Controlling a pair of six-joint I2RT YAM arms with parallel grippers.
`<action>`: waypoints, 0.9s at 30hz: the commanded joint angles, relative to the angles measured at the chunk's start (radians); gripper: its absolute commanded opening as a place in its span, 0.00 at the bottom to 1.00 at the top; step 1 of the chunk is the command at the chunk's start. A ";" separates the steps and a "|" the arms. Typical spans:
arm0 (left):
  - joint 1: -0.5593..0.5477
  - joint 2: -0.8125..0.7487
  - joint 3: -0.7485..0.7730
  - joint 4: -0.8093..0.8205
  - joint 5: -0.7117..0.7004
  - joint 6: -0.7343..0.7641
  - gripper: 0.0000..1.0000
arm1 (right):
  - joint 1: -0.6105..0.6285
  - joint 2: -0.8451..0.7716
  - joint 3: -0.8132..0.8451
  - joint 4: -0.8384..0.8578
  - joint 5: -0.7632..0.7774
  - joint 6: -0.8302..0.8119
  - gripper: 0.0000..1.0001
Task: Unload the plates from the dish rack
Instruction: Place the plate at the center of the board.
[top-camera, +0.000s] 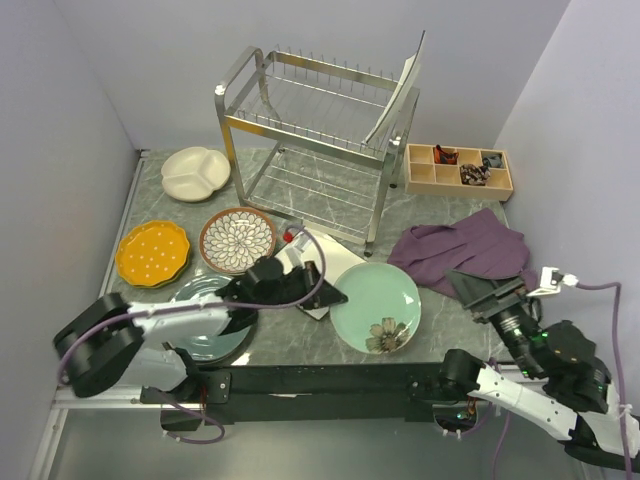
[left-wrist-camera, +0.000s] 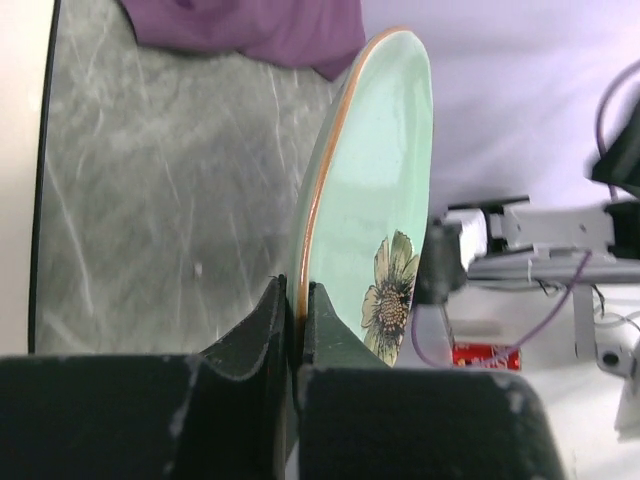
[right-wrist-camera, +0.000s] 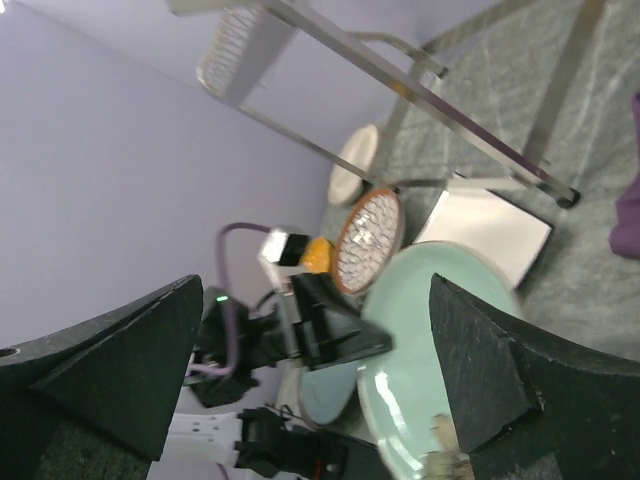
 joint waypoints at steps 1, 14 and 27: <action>0.003 0.140 0.169 0.273 -0.007 -0.045 0.01 | -0.002 0.031 0.102 0.001 0.024 -0.060 1.00; -0.071 0.609 0.424 0.418 -0.078 -0.074 0.01 | -0.001 0.046 0.084 0.033 -0.067 -0.090 1.00; -0.175 0.822 0.513 0.473 -0.137 -0.117 0.01 | -0.001 0.017 0.063 0.033 -0.065 -0.091 1.00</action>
